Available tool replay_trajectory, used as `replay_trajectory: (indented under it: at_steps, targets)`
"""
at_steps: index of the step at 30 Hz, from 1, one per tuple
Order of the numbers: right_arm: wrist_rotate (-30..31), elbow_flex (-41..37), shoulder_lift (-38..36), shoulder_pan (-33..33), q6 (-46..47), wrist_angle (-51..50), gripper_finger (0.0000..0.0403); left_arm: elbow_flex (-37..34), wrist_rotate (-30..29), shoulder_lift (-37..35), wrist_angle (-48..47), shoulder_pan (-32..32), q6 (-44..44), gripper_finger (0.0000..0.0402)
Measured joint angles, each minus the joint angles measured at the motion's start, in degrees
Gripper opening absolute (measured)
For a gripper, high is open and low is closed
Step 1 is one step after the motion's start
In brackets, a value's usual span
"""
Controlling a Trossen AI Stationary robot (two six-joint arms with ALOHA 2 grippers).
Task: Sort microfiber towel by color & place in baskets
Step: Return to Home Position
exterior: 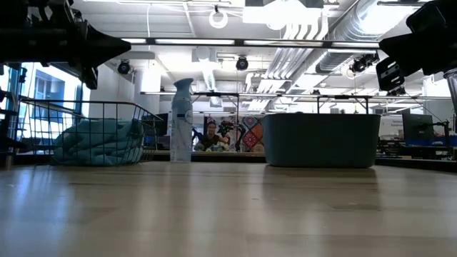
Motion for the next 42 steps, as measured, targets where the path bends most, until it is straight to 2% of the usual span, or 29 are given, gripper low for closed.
replay_trajectory:
  at_steps: [4, 10, 14, 23, 42]
  targets:
    - [0.0, 0.0, 0.0, 0.0, 0.0, 0.0, 0.0, 0.0, 0.0, -2.4, -0.8, -0.2, 0.0, 0.0]
    - [0.0, 0.0, 0.0, 0.0, 0.0, 0.0, 0.0, 0.0, 0.0, -13.6, -7.1, -0.2, 0.0, 0.0]
    - [0.0, 0.0, 0.3, 0.0, 0.0, 0.0, 0.0, 0.0, -0.1, -13.7, -4.8, -0.3, 0.3, 0.0]
    - [0.0, 0.0, 0.3, 0.0, 0.0, 0.0, 0.0, -0.1, 0.0, -13.7, -9.4, -0.4, 0.4, 0.0]
    - [0.1, 0.0, 0.3, 0.0, 0.0, 0.0, 0.0, 0.0, 0.0, -13.1, -9.2, -0.4, 0.4, 0.0]
